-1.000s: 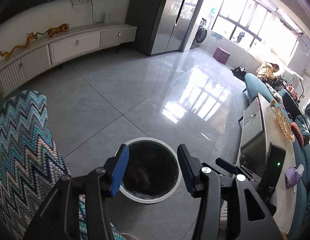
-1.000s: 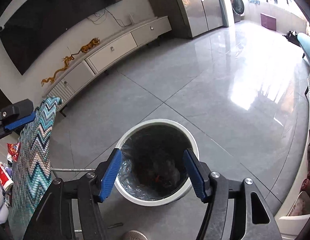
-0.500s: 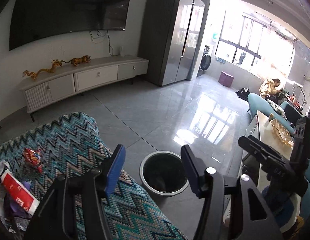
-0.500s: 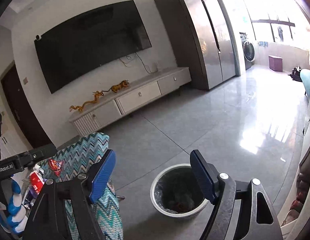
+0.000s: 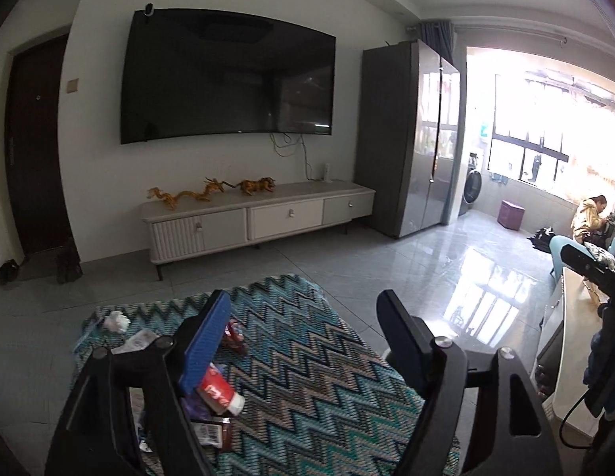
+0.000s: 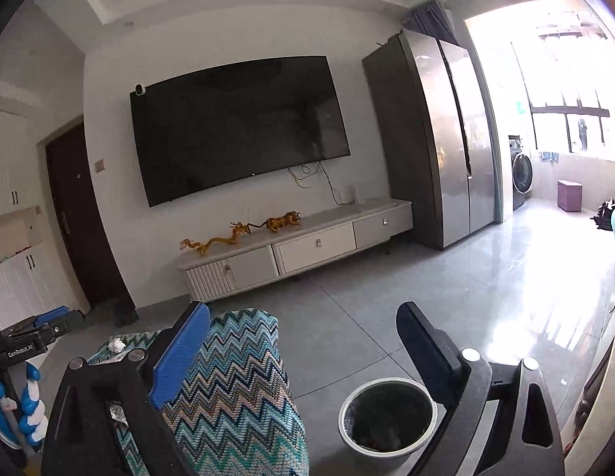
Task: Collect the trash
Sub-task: 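Move both open tools back over the blanket, then grasp the white paper packet with the left tool while the right tool grasps the red snack bag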
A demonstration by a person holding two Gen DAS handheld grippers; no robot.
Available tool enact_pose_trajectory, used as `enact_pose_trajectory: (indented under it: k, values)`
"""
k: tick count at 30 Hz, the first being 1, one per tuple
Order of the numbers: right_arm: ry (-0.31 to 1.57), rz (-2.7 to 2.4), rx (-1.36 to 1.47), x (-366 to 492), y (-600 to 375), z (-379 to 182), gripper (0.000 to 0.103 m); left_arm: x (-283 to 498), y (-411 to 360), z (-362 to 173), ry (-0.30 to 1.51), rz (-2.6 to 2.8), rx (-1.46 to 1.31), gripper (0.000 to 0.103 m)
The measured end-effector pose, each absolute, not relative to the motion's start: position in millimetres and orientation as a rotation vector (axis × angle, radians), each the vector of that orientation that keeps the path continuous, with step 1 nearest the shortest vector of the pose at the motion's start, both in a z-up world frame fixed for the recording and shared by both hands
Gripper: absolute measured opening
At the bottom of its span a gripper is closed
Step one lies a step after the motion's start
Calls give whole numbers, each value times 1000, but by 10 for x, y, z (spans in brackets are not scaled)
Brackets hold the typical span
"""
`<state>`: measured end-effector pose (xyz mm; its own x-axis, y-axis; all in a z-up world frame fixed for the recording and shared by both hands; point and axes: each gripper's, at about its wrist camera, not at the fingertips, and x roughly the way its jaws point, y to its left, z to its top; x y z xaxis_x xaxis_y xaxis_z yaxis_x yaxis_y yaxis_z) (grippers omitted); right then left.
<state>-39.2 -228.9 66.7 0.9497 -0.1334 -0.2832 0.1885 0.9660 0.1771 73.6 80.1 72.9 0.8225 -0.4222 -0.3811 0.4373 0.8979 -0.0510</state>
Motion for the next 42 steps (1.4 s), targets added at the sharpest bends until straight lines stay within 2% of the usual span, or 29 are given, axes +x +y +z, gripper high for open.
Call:
enact_pose_trajectory:
  k: [10,22,32,42]
  values:
    - [274,-102,115,-345,-1761,831,99,657,1921,622,322,-273,-20,76]
    - [331,50,22,174,-1114,811,99,946,2708,127,442,-183,-82,76]
    - [488,231,26,1002,-621,368,98,1397,2705,-479,606,-210,-26,76]
    - [727,433,0,1850,49,-485,81,1882,2546,-1233,786,-257,-15,75]
